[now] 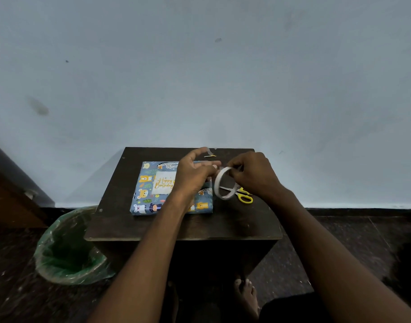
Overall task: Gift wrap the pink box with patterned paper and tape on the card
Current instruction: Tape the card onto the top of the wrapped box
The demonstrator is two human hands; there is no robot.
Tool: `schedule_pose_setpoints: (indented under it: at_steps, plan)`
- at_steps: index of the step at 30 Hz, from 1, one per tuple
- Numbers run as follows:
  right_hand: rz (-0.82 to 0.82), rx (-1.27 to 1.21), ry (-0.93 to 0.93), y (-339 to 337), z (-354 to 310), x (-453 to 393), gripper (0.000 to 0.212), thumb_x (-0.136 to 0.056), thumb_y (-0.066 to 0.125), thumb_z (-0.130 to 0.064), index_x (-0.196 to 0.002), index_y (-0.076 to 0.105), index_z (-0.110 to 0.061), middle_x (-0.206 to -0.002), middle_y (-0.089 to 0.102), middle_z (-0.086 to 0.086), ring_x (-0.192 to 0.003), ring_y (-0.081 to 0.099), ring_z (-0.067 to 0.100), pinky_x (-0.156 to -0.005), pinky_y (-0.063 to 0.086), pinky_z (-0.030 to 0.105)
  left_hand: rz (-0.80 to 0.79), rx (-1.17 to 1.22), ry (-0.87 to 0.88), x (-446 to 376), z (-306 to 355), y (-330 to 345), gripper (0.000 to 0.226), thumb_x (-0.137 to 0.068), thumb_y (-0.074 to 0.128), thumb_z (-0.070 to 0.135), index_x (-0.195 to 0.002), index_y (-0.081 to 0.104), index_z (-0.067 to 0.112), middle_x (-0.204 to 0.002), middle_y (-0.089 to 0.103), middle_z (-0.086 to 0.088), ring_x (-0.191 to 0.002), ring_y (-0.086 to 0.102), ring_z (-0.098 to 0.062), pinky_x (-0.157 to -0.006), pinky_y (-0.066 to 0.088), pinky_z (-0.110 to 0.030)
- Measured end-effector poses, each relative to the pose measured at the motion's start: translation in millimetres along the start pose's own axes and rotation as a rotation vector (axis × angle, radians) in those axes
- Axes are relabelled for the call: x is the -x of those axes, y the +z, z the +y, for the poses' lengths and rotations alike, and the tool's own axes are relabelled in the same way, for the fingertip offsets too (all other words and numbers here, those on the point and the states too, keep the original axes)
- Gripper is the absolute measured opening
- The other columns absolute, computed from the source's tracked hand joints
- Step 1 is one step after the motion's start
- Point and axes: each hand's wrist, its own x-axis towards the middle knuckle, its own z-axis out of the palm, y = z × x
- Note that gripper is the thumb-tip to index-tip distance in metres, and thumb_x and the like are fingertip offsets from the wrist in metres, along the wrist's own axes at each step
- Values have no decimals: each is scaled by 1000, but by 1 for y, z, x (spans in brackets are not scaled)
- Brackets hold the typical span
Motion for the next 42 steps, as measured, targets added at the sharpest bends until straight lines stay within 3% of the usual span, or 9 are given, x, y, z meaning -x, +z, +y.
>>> schedule_pose_setpoints:
  at_steps: [6,11,15,18,23,25,31,36,42]
  plan:
    - [-194,157,46,13,0,-5,14,-79,66,-5,-76,77,-12,-74,71,5,-77,65,27,-67,51,33,60,-138,76,7,11,-20,42,-88,57,-15,-113,77,12,-102,82,-5,-86,77,-17,-63,54,-14]
    - [-252,188,71,25,-6,-7,21,-84,71,-10,-99,82,-19,-107,76,0,-103,68,24,-87,53,32,91,-271,118,13,10,-45,42,-90,54,-12,-106,82,15,-101,83,5,-84,79,-15,-75,59,-29]
    - [-86,53,68,36,-16,-7,22,-80,67,-4,-87,81,-19,-92,77,-4,-90,70,19,-79,54,32,160,-323,126,21,12,-68,40,-91,57,-8,-100,85,19,-96,82,12,-77,75,-3,-62,52,-13]
    - [63,-200,0,50,-41,-8,19,-83,72,-5,-85,81,-21,-84,77,-9,-80,71,8,-75,55,27,228,-404,122,24,11,-93,37,-91,62,-3,-95,86,25,-97,81,16,-82,73,2,-62,52,-15]
    - [73,-370,-54,79,-74,-14,20,-85,73,-2,-87,82,-19,-75,70,-18,-69,65,-3,-66,47,9,249,-609,151,21,8,-127,44,-92,52,-4,-94,83,27,-106,78,14,-91,71,-5,-67,57,-18]
    - [59,-381,-48,90,-82,-19,20,-84,71,0,-86,82,-17,-79,72,-14,-64,64,0,-63,48,12,225,-688,167,18,5,-135,47,-91,48,-8,-96,80,26,-110,77,11,-92,70,-5,-67,56,-15]
    - [8,-410,-37,110,-93,-37,16,-91,66,-3,-94,78,-14,-72,68,-15,-64,63,3,-67,57,29,206,-783,224,3,-1,-145,43,-90,47,-8,-98,75,24,-111,75,10,-99,70,-15,-87,58,-35]
    - [-123,-371,-24,120,-91,-48,25,-82,83,-9,-105,76,-15,-91,74,-6,-78,68,8,-76,60,27,179,-786,233,0,-1,-148,35,-90,65,-2,-112,72,25,-107,72,14,-94,68,-7,-83,55,-27]
    - [-121,-290,-39,121,-89,-50,34,-75,89,-12,-107,78,-18,-92,73,-9,-77,63,5,-72,52,17,106,-774,207,-4,-6,-150,51,-79,90,8,-118,68,32,-108,70,15,-79,66,-7,-79,63,-36]
